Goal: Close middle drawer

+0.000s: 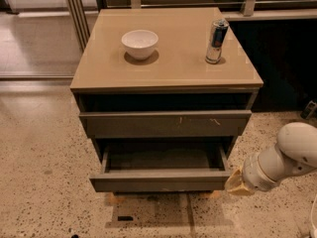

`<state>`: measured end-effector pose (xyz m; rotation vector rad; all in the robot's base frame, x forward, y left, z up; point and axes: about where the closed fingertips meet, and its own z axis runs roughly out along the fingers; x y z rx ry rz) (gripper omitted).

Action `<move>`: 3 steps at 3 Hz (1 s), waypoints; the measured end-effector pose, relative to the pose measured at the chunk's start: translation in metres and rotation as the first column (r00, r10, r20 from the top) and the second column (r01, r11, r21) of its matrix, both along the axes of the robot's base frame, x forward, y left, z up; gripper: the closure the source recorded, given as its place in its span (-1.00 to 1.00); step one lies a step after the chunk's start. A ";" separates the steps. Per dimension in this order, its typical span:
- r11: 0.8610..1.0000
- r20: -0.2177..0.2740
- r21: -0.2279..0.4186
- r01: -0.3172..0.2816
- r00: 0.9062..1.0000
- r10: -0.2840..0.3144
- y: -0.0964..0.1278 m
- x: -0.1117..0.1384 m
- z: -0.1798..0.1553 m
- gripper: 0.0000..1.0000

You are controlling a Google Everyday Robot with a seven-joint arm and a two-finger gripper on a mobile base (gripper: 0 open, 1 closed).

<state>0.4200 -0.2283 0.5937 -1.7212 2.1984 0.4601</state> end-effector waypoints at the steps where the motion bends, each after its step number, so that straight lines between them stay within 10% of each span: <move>1: 0.992 -0.040 0.127 0.016 0.999 -0.011 0.001 0.003 -0.062 1.00; 3: 0.967 -0.126 0.247 0.061 0.992 -0.031 0.006 0.002 -0.138 1.00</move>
Offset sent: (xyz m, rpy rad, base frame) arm 0.0146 -0.0063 -0.1929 0.3659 0.1634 -0.0892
